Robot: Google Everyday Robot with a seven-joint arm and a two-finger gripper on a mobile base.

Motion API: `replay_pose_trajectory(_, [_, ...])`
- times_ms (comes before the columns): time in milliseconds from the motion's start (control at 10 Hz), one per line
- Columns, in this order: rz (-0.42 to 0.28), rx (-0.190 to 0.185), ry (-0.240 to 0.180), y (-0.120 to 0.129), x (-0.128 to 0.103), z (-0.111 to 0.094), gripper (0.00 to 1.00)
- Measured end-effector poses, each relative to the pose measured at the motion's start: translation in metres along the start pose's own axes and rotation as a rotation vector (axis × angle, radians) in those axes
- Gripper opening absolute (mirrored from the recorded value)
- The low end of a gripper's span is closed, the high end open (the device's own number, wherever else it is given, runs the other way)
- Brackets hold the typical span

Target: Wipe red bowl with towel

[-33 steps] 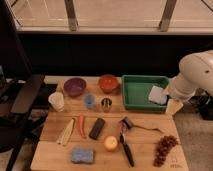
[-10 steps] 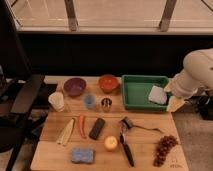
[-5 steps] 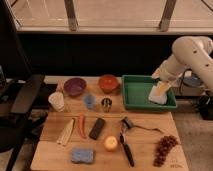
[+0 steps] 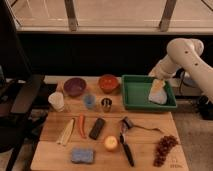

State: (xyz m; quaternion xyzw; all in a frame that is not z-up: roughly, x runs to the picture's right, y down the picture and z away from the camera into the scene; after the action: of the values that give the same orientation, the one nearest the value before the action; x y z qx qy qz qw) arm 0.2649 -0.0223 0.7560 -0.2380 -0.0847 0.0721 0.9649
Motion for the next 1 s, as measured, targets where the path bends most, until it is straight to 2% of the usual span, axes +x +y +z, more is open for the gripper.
replay_pose_trajectory(200, [0.003,0.002,0.007,-0.001,0.000,0.001,0.65])
replay_pose_trajectory(300, [0.014,0.011,0.027,-0.003,0.004,0.005,0.65])
replay_pose_trajectory(600, [0.040,0.021,0.073,-0.007,0.014,0.038,0.65])
replay_pose_trajectory(700, [0.071,0.022,0.103,-0.011,0.027,0.053,0.65])
replay_pose_trajectory(1000, [0.118,0.017,0.173,-0.021,0.059,0.077,0.65])
